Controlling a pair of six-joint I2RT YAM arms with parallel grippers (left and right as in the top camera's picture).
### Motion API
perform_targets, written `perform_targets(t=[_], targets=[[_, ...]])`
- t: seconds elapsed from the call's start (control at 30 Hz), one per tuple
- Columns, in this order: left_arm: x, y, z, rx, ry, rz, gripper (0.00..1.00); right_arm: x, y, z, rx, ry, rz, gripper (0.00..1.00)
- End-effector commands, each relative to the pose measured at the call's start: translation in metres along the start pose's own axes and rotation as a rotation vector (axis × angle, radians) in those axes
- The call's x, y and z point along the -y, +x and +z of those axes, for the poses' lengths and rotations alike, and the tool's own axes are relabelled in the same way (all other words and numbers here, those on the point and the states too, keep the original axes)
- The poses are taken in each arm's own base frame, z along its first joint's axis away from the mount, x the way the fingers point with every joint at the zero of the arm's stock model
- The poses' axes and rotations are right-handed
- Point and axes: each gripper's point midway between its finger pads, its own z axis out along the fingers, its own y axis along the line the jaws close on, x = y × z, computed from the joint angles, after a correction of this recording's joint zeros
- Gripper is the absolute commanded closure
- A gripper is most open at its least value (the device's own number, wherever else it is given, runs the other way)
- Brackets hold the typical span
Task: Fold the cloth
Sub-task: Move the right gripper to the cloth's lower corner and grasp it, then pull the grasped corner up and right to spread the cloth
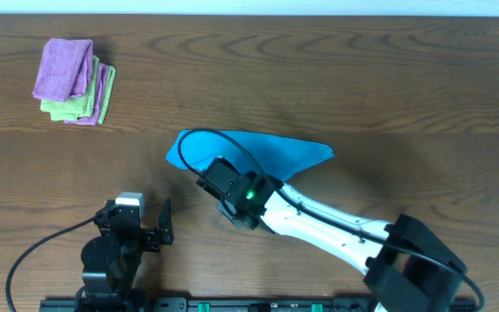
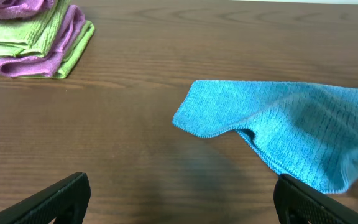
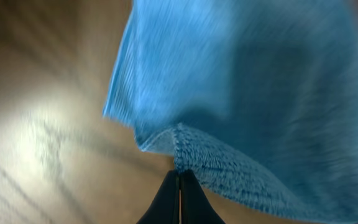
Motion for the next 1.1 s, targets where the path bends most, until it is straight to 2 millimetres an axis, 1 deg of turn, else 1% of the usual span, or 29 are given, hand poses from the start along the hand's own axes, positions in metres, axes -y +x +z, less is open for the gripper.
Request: perform_targets(t=[0.0,0.07,0.13,0.17,0.23,0.3,0.33,0.4,0.43,0.5,0.53,0.57,0.6,0.67,0.73,0.83,0.9,0.93,1.0,1.03,1.07], targets=[[-0.002,0.007,0.003,-0.014,-0.008,-0.007,0.05,0.031,-0.023,-0.004,0.055,0.102,0.027,0.99],[-0.002,0.007,0.003,-0.014,-0.007,-0.007,0.05,0.048,-0.033,-0.002,0.088,0.127,0.036,0.98],[-0.002,0.007,0.003,-0.014,-0.007,-0.007,0.05,0.069,-0.042,0.000,0.118,0.146,0.068,0.99],[-0.002,0.007,0.003,-0.014,-0.008,-0.007,0.05,0.081,-0.047,0.001,0.136,0.157,0.094,0.99],[-0.002,0.007,0.003,-0.014,-0.008,-0.007,0.05,0.114,-0.057,0.003,0.182,0.187,0.177,0.99],[-0.002,0.007,0.003,-0.014,-0.008,-0.007,0.05,0.153,-0.065,0.003,0.236,0.226,0.268,0.99],[-0.002,0.007,0.003,-0.014,-0.007,-0.007,0.04,0.171,-0.067,0.002,0.256,0.246,0.307,0.99],[-0.002,0.007,0.003,-0.014,-0.007,-0.007,0.05,0.215,-0.066,0.000,0.298,0.298,0.397,0.98],[-0.002,0.007,0.003,-0.014,-0.008,-0.007,0.05,0.239,-0.063,-0.002,0.316,0.329,0.457,0.98],[-0.002,0.007,0.003,-0.014,-0.008,-0.007,0.05,0.288,-0.046,-0.008,0.346,0.403,0.661,0.98],[-0.002,0.007,0.003,-0.014,-0.008,-0.007,0.05,0.305,-0.039,-0.010,0.359,0.408,0.750,0.88],[-0.002,0.007,0.003,-0.014,-0.008,-0.007,0.05,0.316,-0.034,-0.010,0.371,0.385,0.816,0.52],[-0.002,0.007,0.003,-0.014,-0.008,-0.007,0.04,0.323,-0.033,-0.009,0.383,0.335,0.857,0.01],[-0.002,0.007,0.003,-0.014,-0.008,-0.007,0.05,0.328,-0.031,-0.007,0.394,0.239,0.882,0.01],[-0.002,0.007,0.003,-0.014,-0.008,-0.007,0.05,0.329,-0.025,-0.004,0.376,0.194,0.897,0.01],[-0.002,0.007,0.003,-0.014,-0.007,-0.007,0.04,0.321,-0.013,0.001,0.315,0.176,0.898,0.01],[-0.002,0.007,0.003,-0.014,-0.007,-0.007,0.05,0.305,-0.013,0.005,0.276,0.127,0.825,0.01],[-0.002,0.007,0.003,-0.014,-0.007,-0.007,0.05,0.288,-0.017,0.008,0.257,0.073,0.746,0.01],[-0.002,0.007,0.003,-0.014,-0.008,-0.007,0.05,0.266,-0.021,0.010,0.232,0.005,0.664,0.01],[-0.002,0.007,0.003,-0.014,-0.007,-0.007,0.05,0.255,-0.022,0.010,0.221,-0.026,0.642,0.08],[-0.002,0.007,0.003,-0.014,-0.008,-0.007,0.05,0.245,-0.022,0.010,0.208,-0.058,0.627,0.31]])
